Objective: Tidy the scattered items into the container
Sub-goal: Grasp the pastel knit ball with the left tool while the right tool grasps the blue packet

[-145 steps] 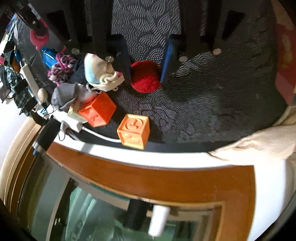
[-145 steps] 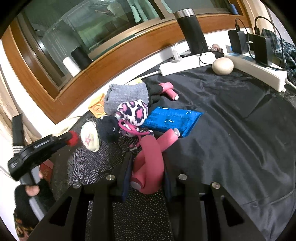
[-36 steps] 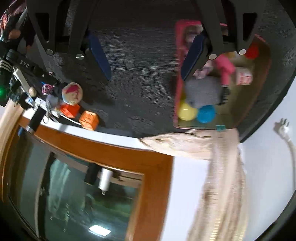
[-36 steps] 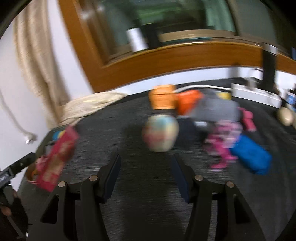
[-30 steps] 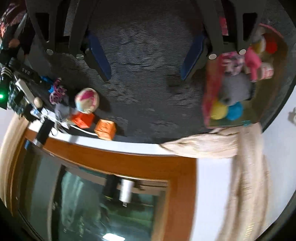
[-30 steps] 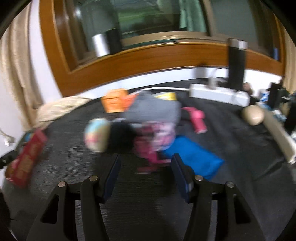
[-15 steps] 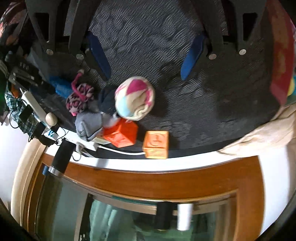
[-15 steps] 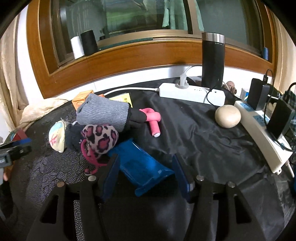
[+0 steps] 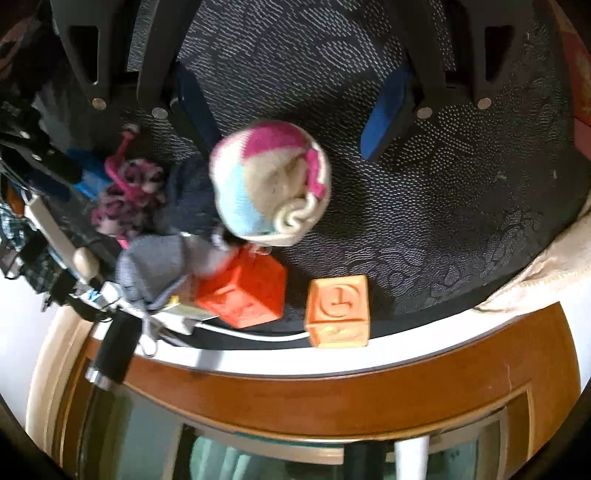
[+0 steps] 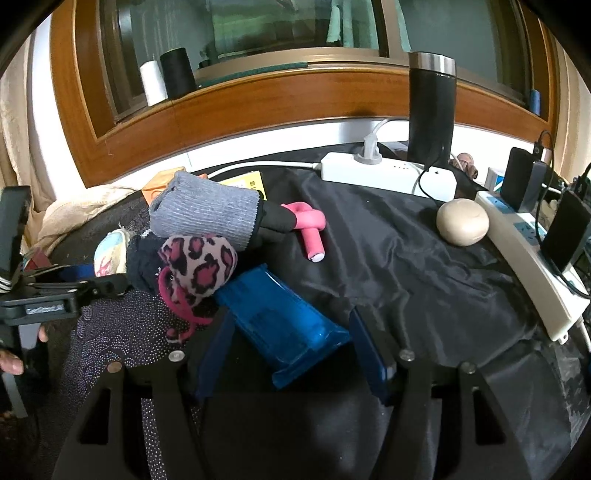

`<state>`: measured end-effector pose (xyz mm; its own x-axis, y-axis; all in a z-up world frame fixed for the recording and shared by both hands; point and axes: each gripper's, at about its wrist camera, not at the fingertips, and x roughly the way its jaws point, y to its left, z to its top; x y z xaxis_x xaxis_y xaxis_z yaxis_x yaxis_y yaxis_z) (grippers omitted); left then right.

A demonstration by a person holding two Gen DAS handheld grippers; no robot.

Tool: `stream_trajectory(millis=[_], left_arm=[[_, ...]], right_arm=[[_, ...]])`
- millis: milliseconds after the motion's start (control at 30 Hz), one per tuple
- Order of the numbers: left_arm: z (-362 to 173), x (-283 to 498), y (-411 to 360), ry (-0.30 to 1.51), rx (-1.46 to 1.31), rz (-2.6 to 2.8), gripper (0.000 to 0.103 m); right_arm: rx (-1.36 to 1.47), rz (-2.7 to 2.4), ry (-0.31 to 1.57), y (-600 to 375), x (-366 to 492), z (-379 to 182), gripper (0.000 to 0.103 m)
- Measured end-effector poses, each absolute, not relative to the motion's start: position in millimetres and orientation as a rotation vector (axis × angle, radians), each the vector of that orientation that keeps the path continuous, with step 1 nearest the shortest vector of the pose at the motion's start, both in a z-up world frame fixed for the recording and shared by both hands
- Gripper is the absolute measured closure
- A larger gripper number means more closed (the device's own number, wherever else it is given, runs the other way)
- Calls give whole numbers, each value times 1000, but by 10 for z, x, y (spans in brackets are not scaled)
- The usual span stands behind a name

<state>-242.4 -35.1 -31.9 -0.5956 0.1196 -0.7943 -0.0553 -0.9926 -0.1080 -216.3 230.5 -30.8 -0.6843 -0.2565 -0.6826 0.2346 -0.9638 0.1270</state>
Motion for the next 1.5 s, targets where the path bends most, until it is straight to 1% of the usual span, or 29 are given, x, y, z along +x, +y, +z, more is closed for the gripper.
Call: stream_trajectory(millis=[67, 167, 233, 267, 300, 533, 800, 900, 1067, 1167, 1500], left_arm=[[-331, -2487, -391, -144, -1363, 2714, 24], [-329, -2572, -409, -138, -1353, 2728, 24], [-368, -2605, -429, -151, -1349, 2719, 34], [-391, -2608, -436, -158, -1347, 2718, 46], [-405, -2607, -447, -166, -1346, 2719, 56], [-346, -2547, -608, -234, -1344, 2752, 57], [-335, -2521, -632, -228, -1348, 2772, 57], [-356, -2531, -645, -228, -1361, 2771, 57], [-356, -2530, -660, -223, -1361, 2774, 57], [-374, -2568, -614, -220, -1363, 2774, 57], [-416, -2613, -562, -199, -1372, 2770, 57]], right_arm=[[1085, -2659, -39, 2300, -2161, -307, 34], [1085, -2655, -35, 2292, -2159, -306, 35], [1087, -2653, -41, 2297, -2162, -308, 35], [1088, -2651, -45, 2301, -2164, -309, 34], [1089, -2646, -51, 2305, -2169, -311, 35], [1102, -2620, -68, 2314, -2294, -331, 35], [1165, -2563, 19, 2173, -2374, -404, 35], [1190, -2567, 83, 2134, -2346, -431, 35], [1180, -2532, 327, 1923, -2137, -470, 35], [1162, -2516, 401, 1868, -2046, -468, 35], [1222, -2519, 181, 2061, -2248, -480, 35]])
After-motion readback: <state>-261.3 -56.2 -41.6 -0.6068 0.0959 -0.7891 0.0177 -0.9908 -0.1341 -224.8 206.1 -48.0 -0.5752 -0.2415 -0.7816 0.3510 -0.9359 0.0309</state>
